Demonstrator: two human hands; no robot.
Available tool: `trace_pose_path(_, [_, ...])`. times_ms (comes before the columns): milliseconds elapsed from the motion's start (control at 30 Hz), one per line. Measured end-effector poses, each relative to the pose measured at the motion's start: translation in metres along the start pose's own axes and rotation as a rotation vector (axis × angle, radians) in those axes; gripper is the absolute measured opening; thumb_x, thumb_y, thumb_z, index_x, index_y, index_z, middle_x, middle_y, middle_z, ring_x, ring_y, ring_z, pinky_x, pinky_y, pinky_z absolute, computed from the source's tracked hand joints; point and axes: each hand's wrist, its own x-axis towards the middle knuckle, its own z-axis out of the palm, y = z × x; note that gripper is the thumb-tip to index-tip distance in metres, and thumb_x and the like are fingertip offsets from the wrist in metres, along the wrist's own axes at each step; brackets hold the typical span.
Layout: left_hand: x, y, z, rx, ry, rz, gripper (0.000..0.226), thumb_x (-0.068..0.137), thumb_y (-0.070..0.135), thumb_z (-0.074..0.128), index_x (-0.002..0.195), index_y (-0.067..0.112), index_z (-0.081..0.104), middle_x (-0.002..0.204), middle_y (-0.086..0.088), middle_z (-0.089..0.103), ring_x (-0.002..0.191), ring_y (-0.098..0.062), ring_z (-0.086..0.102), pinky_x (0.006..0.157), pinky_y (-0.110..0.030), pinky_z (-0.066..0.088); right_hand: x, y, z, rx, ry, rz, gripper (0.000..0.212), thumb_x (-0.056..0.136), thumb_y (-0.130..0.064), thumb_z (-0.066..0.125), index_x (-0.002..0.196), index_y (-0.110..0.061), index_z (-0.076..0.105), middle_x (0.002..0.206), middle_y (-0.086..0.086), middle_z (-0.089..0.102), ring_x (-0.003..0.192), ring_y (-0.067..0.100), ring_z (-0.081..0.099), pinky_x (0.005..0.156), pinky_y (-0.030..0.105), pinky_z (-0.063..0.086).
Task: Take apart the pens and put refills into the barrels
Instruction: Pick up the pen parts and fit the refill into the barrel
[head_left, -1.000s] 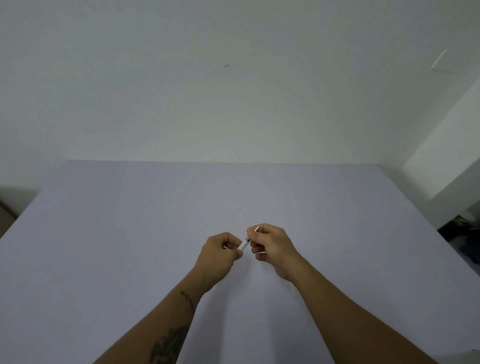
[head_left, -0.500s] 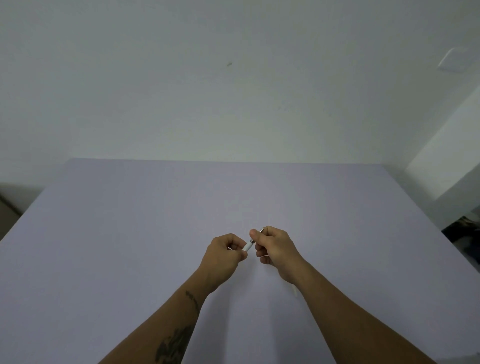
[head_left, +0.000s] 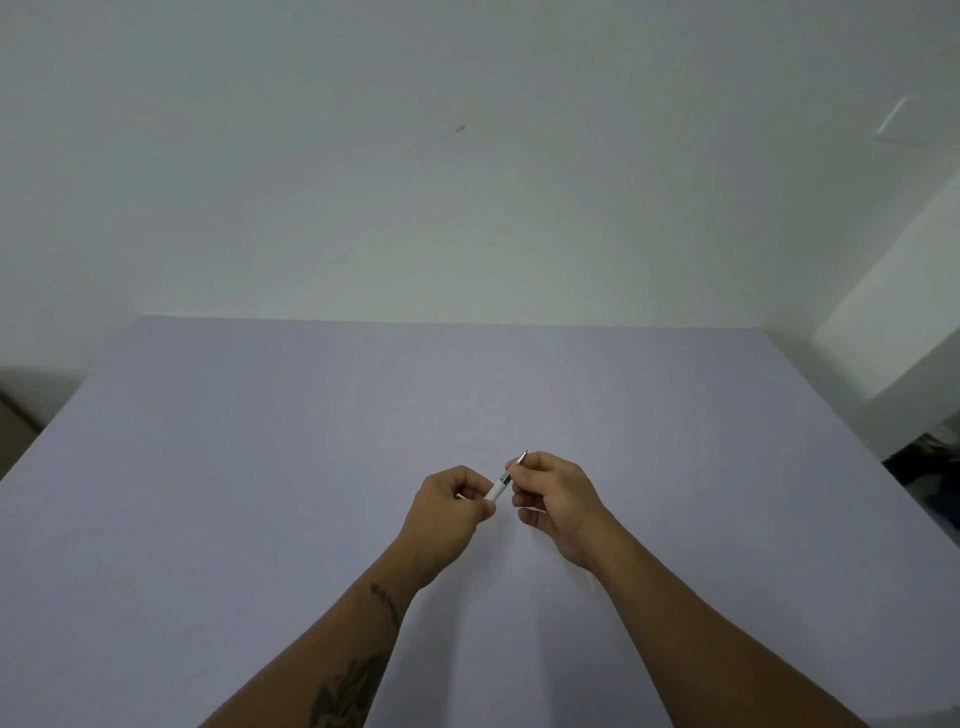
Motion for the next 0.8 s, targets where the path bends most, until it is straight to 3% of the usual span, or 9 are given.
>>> trace_pose_path(200, [0.0001,-0.0018,-0.0008,-0.001,-0.012,-0.008,0.007,0.083,0.007,0.066,0.083,0.013,0.070,0.074,-0.004,0.058,0.063,-0.016,0.049,0.060,-0.029,0.044,-0.0002,0.0013,0.0035,-0.020,0.010,0.003,0.021,0.093,-0.015,0.063,0.073,-0.013,0.067,0.071,0.006,0.057,0.067,0.020,0.054,0.061,0.030,0.047])
trace_pose_path(367, [-0.0002,-0.0012,-0.0022,0.004,-0.016,-0.005,0.008,0.084,0.006,0.066,0.082,0.013,0.069,0.073,-0.002,0.058,0.064,-0.015,0.049,0.061,-0.029,0.043,-0.0012,0.0012,-0.0033,0.149,-0.073,0.045,0.021,0.096,-0.009,0.057,0.105,-0.009,0.075,0.071,0.001,0.063,0.067,0.016,0.056,0.065,0.030,0.048])
trace_pose_path(567, [-0.0019,-0.0014,0.0006,0.014,-0.023,-0.002,0.006,0.083,0.006,0.066,0.084,0.011,0.070,0.073,-0.001,0.057,0.062,-0.015,0.048,0.059,-0.027,0.042,-0.0026,0.0029,0.0017,0.043,0.034,0.037,0.021,0.095,-0.015,0.064,0.075,-0.011,0.070,0.071,0.003,0.057,0.067,0.016,0.054,0.064,0.029,0.049])
trace_pose_path(800, [-0.0031,0.0003,-0.0012,0.032,-0.045,0.006,0.006,0.084,0.006,0.066,0.083,0.012,0.069,0.072,0.000,0.057,0.061,-0.013,0.048,0.057,-0.025,0.041,-0.0051,0.0042,0.0049,-0.060,0.069,0.012,0.019,0.094,-0.022,0.066,0.085,-0.006,0.064,0.070,0.005,0.054,0.063,0.015,0.051,0.060,0.027,0.048])
